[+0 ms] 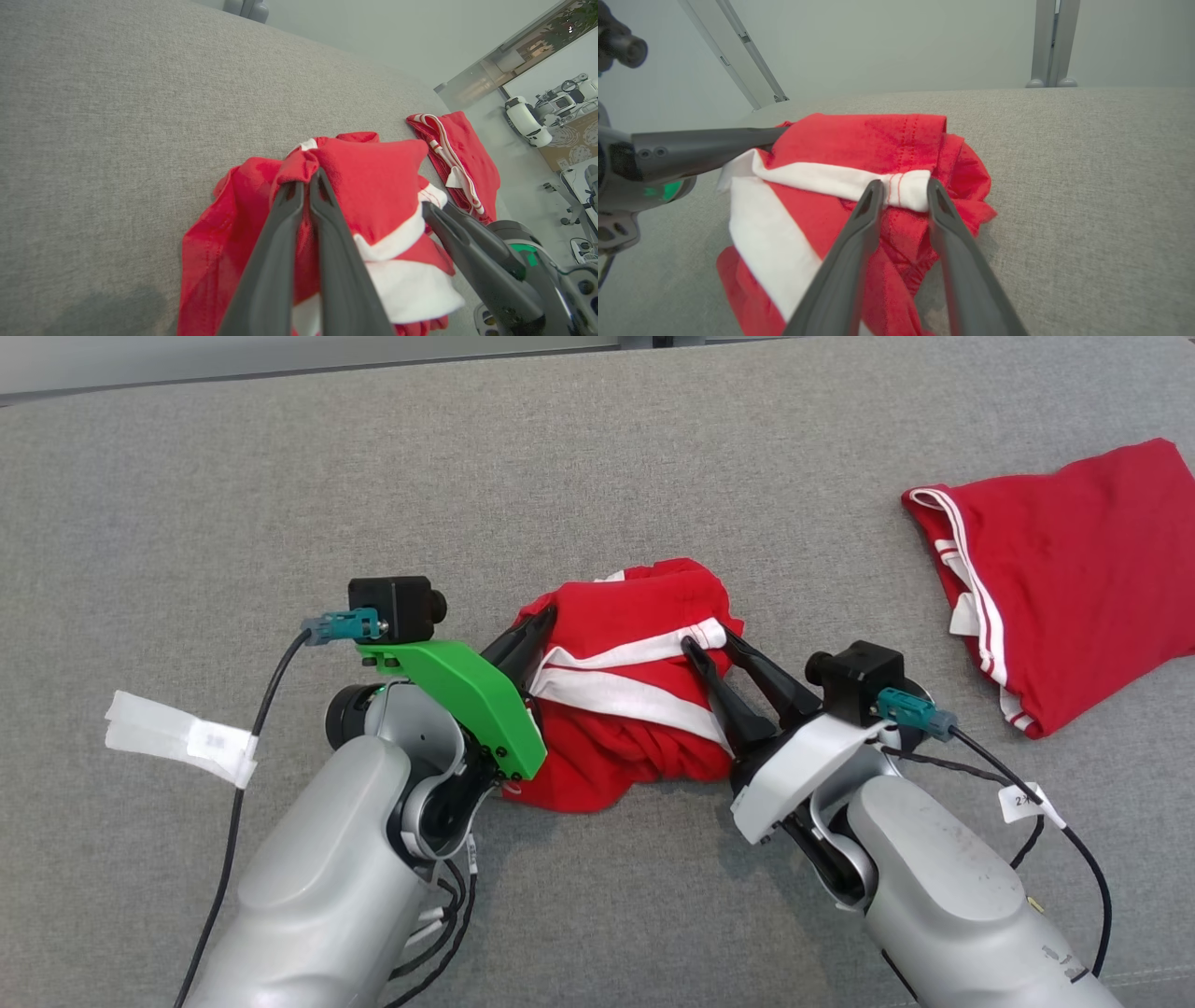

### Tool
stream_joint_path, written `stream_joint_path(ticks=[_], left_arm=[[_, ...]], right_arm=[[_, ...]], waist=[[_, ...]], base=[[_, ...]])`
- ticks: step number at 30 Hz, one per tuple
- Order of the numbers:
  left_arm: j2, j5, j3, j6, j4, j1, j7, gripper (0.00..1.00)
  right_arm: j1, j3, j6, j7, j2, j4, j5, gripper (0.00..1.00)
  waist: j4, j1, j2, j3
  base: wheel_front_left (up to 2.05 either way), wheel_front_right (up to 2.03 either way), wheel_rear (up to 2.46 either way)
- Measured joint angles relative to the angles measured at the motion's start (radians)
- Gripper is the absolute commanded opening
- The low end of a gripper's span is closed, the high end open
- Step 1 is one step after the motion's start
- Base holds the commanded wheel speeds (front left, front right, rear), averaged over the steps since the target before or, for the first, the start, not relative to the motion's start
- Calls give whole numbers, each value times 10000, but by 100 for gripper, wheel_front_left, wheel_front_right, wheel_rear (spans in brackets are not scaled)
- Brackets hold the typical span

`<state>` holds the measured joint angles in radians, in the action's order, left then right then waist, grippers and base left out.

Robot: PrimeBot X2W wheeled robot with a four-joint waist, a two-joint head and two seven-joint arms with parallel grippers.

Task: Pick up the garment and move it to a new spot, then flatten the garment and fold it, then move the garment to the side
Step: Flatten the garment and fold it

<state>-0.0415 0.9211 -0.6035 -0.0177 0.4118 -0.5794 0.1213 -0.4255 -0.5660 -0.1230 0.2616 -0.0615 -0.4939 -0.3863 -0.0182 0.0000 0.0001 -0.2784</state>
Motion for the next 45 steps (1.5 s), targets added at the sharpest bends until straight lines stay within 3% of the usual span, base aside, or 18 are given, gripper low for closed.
stream_joint_path(ticks=[3, 4, 6, 12, 18, 23, 29, 30, 32, 33, 41, 45], left_arm=[[0, 2, -44, 0, 12, -1, 0, 0], [0, 2, -54, 0, 15, -1, 0, 0], [2, 8, -63, 0, 23, -1, -2, 0], [2, 79, -63, 52, 261, -4, -98, 0], [4, 263, 163, 148, 410, -4, -127, 0], [8, 746, 313, 497, 211, -7, -178, 0], [48, 1471, 353, 1072, -775, -294, 4, 0], [48, 1689, 362, 1116, -1009, -309, 48, 6], [50, 2057, 399, 1147, -1361, -314, 119, 45], [52, 2178, 466, 1145, -1597, -314, 203, 98], [54, 2472, 709, 1060, -2021, -46, 186, 100], [52, 2548, 819, 1041, -2343, 199, 102, 100]], right_arm=[[-90, -59, 0, 0, 0, -61, -75, 34], [-127, -73, 0, 0, 0, -94, -132, 26], [-183, -102, 0, 0, -2, -150, -198, 0], [-236, -362, -2, 0, -4, 244, -855, 0], [-700, -1494, -2, -15, -25, 1864, -2851, 0], [-1462, -2042, 0, -499, -48, 3275, -3680, 0], [-1930, -2265, 2, -970, -556, 4773, -4544, 0], [-2000, -2261, 4, -1047, -604, 4980, -4686, 0], [-2060, -2148, 2, -1170, -662, 5290, -4907, 0], [-2105, -1956, 2, -1300, -723, 5423, -5020, 0], [-2732, -1172, 31, -2495, -1427, 5480, -5308, 0], [-3285, -1080, 282, -3281, -1735, 5768, -5384, 0]], waist=[[-5, 0, 0, 6], [-8, 0, 0, 9], [-14, 0, 0, 18], [-15, 0, 0, 100], [4, 0, 0, 316], [-1, 0, 0, 630], [4, 0, 0, 1076], [9, 0, 0, 1154], [18, 0, 0, 1303], [22, 0, 0, 1447], [95, 0, 0, 1818], [295, 0, 0, 1894]], base=[[0, 0, 0], [0, 0, 0], [0, 0, 0], [0, 0, 0], [0, 0, 0], [0, 0, 0], [0, 0, 0], [0, 0, 0], [0, 0, 0], [0, 0, 0], [0, 0, 0], [0, 0, 0]])
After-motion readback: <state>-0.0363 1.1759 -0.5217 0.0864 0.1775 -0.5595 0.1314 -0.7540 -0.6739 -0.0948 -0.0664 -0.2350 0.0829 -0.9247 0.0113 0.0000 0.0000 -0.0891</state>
